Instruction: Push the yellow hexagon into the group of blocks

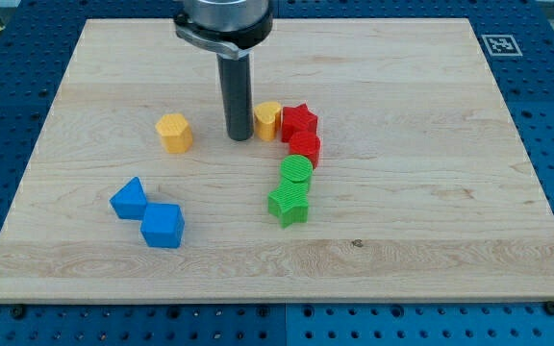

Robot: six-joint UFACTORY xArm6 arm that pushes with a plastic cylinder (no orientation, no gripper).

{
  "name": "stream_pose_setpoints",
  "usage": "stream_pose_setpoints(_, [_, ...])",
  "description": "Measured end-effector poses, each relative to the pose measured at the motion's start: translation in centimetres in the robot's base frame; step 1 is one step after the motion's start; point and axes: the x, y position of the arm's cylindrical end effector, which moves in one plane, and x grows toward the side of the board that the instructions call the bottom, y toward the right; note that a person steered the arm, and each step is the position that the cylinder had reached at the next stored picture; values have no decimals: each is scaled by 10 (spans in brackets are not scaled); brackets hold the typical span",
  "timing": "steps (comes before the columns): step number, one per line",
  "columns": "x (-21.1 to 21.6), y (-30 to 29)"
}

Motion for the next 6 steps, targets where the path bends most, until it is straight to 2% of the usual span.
stream_pose_setpoints(2, [41, -11])
stream_pose_setpoints(3, [50, -54])
stream_pose_setpoints(4, [51, -109])
stream_pose_setpoints(5, [39, -136])
stream_pose_setpoints(6, [27, -114])
